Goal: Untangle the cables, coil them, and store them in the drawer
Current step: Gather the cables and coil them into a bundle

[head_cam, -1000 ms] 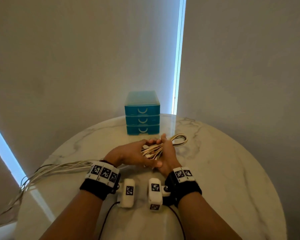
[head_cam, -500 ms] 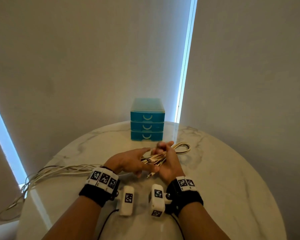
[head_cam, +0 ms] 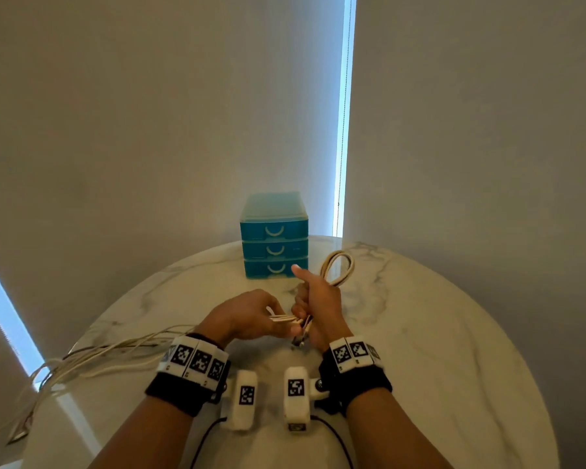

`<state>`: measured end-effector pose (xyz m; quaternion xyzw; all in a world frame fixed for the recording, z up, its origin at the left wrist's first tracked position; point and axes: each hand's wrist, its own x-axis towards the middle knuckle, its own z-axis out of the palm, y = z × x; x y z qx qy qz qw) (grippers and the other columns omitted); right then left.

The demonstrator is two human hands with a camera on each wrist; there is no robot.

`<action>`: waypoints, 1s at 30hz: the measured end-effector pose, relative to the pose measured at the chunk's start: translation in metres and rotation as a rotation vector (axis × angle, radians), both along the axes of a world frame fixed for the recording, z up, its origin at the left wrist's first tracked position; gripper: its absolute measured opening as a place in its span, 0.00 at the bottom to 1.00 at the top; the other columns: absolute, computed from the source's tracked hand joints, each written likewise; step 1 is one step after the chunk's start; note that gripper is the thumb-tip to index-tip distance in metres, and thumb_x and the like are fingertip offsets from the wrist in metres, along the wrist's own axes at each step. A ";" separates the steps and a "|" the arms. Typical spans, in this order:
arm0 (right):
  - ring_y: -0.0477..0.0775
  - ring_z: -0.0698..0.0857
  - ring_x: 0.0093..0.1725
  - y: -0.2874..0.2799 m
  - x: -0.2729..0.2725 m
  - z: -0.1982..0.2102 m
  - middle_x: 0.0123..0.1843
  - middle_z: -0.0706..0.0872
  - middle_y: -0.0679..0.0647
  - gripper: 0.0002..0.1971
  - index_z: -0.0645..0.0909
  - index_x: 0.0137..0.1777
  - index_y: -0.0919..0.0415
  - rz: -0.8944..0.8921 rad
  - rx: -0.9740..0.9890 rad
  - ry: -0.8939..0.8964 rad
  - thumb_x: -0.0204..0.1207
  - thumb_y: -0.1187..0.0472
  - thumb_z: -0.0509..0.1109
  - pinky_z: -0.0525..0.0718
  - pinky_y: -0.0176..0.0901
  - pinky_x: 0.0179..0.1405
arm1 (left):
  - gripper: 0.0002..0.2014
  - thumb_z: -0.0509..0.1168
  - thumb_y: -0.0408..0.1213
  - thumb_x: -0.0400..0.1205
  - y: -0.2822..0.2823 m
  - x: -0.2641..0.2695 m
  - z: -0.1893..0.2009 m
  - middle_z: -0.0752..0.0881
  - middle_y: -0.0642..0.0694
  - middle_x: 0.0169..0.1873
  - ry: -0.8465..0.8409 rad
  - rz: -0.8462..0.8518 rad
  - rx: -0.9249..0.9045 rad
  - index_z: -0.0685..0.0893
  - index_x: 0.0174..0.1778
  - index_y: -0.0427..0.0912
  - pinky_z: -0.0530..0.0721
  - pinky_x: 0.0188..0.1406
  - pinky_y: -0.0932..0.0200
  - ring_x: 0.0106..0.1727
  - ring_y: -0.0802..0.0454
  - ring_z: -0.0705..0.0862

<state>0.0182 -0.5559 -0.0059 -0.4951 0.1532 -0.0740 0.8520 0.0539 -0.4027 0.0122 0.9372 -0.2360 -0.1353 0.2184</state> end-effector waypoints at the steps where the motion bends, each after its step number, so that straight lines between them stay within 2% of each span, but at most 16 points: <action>1: 0.49 0.66 0.19 0.000 0.000 0.003 0.22 0.69 0.50 0.20 0.74 0.32 0.55 -0.041 -0.049 0.035 0.83 0.55 0.77 0.68 0.41 0.21 | 0.26 0.79 0.64 0.77 -0.003 -0.001 0.000 0.92 0.50 0.56 -0.026 0.016 0.027 0.91 0.61 0.49 0.87 0.65 0.49 0.58 0.52 0.89; 4: 0.49 0.69 0.19 -0.009 0.001 0.005 0.21 0.74 0.50 0.11 0.81 0.41 0.62 -0.177 -0.086 0.086 0.82 0.59 0.76 0.70 0.40 0.20 | 0.34 0.68 0.76 0.78 -0.008 -0.002 0.009 0.93 0.50 0.50 -0.036 -0.022 0.182 0.92 0.57 0.47 0.88 0.55 0.52 0.49 0.54 0.89; 6: 0.50 0.75 0.23 -0.017 0.003 0.001 0.28 0.78 0.52 0.08 0.83 0.47 0.66 -0.279 -0.125 0.082 0.82 0.61 0.75 0.76 0.43 0.24 | 0.35 0.62 0.77 0.82 -0.008 -0.001 0.018 0.92 0.49 0.46 0.031 -0.047 0.246 0.91 0.56 0.46 0.88 0.52 0.54 0.43 0.53 0.87; 8: 0.54 0.81 0.31 -0.023 0.005 0.001 0.35 0.82 0.53 0.09 0.81 0.50 0.65 -0.369 -0.163 0.069 0.83 0.59 0.74 0.84 0.49 0.32 | 0.33 0.59 0.73 0.86 -0.012 0.000 0.025 0.89 0.49 0.46 0.060 -0.077 0.233 0.90 0.59 0.45 0.86 0.54 0.54 0.45 0.53 0.85; 11: 0.56 0.89 0.41 -0.026 0.008 0.006 0.43 0.87 0.54 0.10 0.84 0.52 0.63 -0.403 -0.226 0.113 0.82 0.55 0.76 0.94 0.59 0.49 | 0.34 0.55 0.69 0.89 -0.022 0.003 0.028 0.89 0.47 0.52 -0.072 -0.164 0.251 0.91 0.62 0.42 0.83 0.55 0.54 0.50 0.51 0.85; 13: 0.60 0.91 0.43 -0.029 0.006 0.011 0.43 0.87 0.55 0.11 0.81 0.46 0.59 -0.442 -0.179 0.097 0.80 0.54 0.77 0.94 0.61 0.50 | 0.34 0.55 0.68 0.91 -0.028 0.004 0.027 0.90 0.44 0.54 -0.124 -0.190 0.240 0.91 0.61 0.40 0.84 0.58 0.51 0.54 0.47 0.87; 15: 0.60 0.91 0.41 -0.032 0.005 0.012 0.40 0.87 0.56 0.10 0.81 0.44 0.60 -0.478 -0.206 0.085 0.81 0.56 0.77 0.92 0.58 0.44 | 0.32 0.55 0.67 0.91 -0.032 0.003 0.024 0.91 0.45 0.54 -0.126 -0.199 0.177 0.92 0.60 0.41 0.85 0.58 0.51 0.56 0.46 0.88; 17: 0.56 0.88 0.36 -0.036 0.001 0.013 0.37 0.87 0.55 0.11 0.83 0.41 0.61 -0.543 -0.259 0.053 0.83 0.57 0.75 0.87 0.50 0.37 | 0.31 0.54 0.69 0.90 -0.030 -0.001 0.020 0.88 0.49 0.46 -0.079 -0.186 0.117 0.91 0.55 0.46 0.83 0.51 0.55 0.47 0.50 0.86; 19: 0.54 0.85 0.32 -0.044 -0.001 0.013 0.32 0.85 0.54 0.18 0.80 0.33 0.57 -0.687 -0.316 -0.016 0.85 0.57 0.74 0.85 0.50 0.37 | 0.32 0.53 0.73 0.88 -0.023 -0.004 0.021 0.84 0.50 0.38 0.027 -0.115 0.132 0.88 0.48 0.49 0.80 0.41 0.60 0.36 0.54 0.80; 20: 0.55 0.84 0.31 -0.049 -0.001 0.011 0.30 0.84 0.53 0.20 0.79 0.30 0.56 -0.771 -0.354 -0.056 0.86 0.57 0.75 0.88 0.52 0.37 | 0.33 0.53 0.74 0.87 -0.019 -0.004 0.024 0.83 0.50 0.37 0.039 -0.085 0.146 0.87 0.47 0.48 0.79 0.40 0.61 0.35 0.54 0.79; 22: 0.57 0.87 0.32 -0.057 -0.001 0.006 0.29 0.85 0.52 0.20 0.83 0.31 0.56 -0.884 -0.443 -0.107 0.87 0.53 0.75 0.92 0.57 0.40 | 0.36 0.51 0.73 0.87 -0.014 -0.005 0.033 0.88 0.46 0.40 -0.079 -0.079 0.158 0.90 0.50 0.44 0.81 0.43 0.59 0.39 0.52 0.83; 24: 0.57 0.89 0.35 -0.057 -0.001 0.008 0.31 0.87 0.52 0.20 0.87 0.37 0.59 -0.845 -0.551 -0.108 0.87 0.47 0.74 0.93 0.57 0.45 | 0.38 0.49 0.72 0.89 -0.017 -0.011 0.041 0.91 0.42 0.42 -0.242 -0.118 0.125 0.91 0.45 0.41 0.84 0.46 0.56 0.43 0.47 0.88; 25: 0.58 0.89 0.37 -0.055 0.001 0.008 0.33 0.88 0.54 0.24 0.87 0.37 0.59 -0.785 -0.619 -0.077 0.87 0.40 0.72 0.92 0.57 0.46 | 0.39 0.49 0.70 0.90 -0.023 -0.016 0.046 0.90 0.42 0.39 -0.301 -0.128 0.064 0.89 0.40 0.40 0.84 0.44 0.55 0.41 0.47 0.88; 27: 0.58 0.88 0.40 -0.053 0.002 0.007 0.38 0.90 0.58 0.34 0.83 0.38 0.58 -0.584 -0.711 0.025 0.83 0.25 0.62 0.89 0.55 0.48 | 0.37 0.51 0.64 0.93 -0.039 -0.028 0.058 0.85 0.46 0.29 -0.387 -0.155 -0.100 0.85 0.31 0.39 0.76 0.36 0.62 0.30 0.55 0.81; 28: 0.58 0.88 0.42 -0.050 0.001 0.003 0.42 0.90 0.58 0.34 0.81 0.40 0.55 -0.451 -0.696 0.017 0.81 0.22 0.60 0.88 0.56 0.51 | 0.36 0.54 0.61 0.94 -0.046 -0.034 0.064 0.80 0.51 0.23 -0.436 -0.182 -0.159 0.82 0.26 0.41 0.72 0.34 0.65 0.25 0.59 0.75; 30: 0.52 0.89 0.44 -0.037 -0.003 -0.007 0.47 0.90 0.53 0.32 0.81 0.46 0.49 -0.149 -0.500 -0.118 0.73 0.18 0.66 0.91 0.56 0.54 | 0.33 0.60 0.55 0.93 -0.059 -0.038 0.070 0.74 0.56 0.17 -0.511 -0.226 -0.217 0.75 0.20 0.50 0.69 0.31 0.68 0.20 0.59 0.71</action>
